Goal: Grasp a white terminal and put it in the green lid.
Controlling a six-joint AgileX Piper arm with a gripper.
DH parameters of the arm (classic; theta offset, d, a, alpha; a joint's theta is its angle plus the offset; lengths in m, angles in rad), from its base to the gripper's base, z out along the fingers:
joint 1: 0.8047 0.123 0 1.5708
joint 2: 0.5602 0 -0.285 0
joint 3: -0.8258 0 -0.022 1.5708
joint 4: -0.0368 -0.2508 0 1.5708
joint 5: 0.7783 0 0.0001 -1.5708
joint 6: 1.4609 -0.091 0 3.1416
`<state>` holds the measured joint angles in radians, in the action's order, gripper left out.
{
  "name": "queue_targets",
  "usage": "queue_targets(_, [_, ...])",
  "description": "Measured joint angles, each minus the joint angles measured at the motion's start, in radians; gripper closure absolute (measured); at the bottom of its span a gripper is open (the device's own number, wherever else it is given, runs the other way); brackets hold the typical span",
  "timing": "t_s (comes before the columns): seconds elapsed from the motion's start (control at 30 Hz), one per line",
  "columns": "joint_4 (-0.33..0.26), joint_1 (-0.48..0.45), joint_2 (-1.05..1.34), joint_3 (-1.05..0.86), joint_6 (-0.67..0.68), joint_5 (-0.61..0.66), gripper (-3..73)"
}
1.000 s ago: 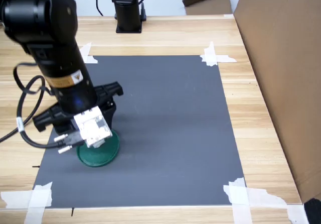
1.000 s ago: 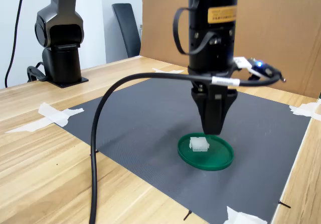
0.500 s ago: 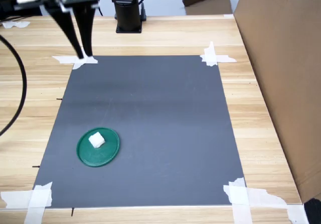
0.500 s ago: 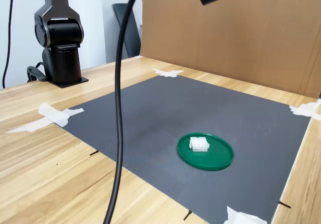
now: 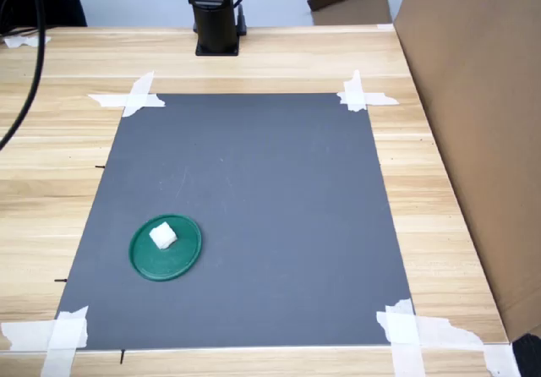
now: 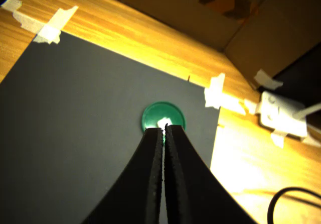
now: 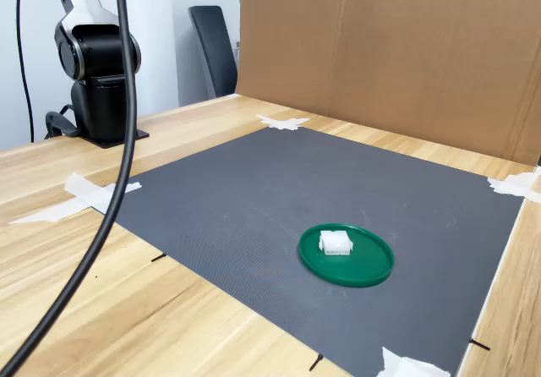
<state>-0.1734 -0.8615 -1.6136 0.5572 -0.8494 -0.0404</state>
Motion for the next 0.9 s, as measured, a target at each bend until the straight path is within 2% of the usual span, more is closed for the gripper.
queue_targets(0.17, [-0.01,0.0,0.163,-0.308,-0.029,-0.066,71.9])
queue_targets(0.27, [-0.02,0.0,0.198,-0.393,-0.032,-0.082,71.9])
queue_targets(0.33, [-0.037,0.0,0.231,-0.459,-0.038,-0.117,71.9])
queue_targets(0.43, [-0.126,0.0,0.317,-0.603,-0.105,-0.259,71.9])
queue_targets(0.57, [-0.14,0.0,0.379,-0.675,-0.126,-0.239,71.9])
queue_targets(0.8, [-0.14,0.0,0.571,-0.75,-0.121,-0.177,71.9])
queue_targets(0.83, [-0.126,0.0,0.631,-0.773,-0.118,-0.16,71.9])
queue_targets(0.9, [-0.039,0.0,0.742,-0.833,-0.114,-0.118,71.9])
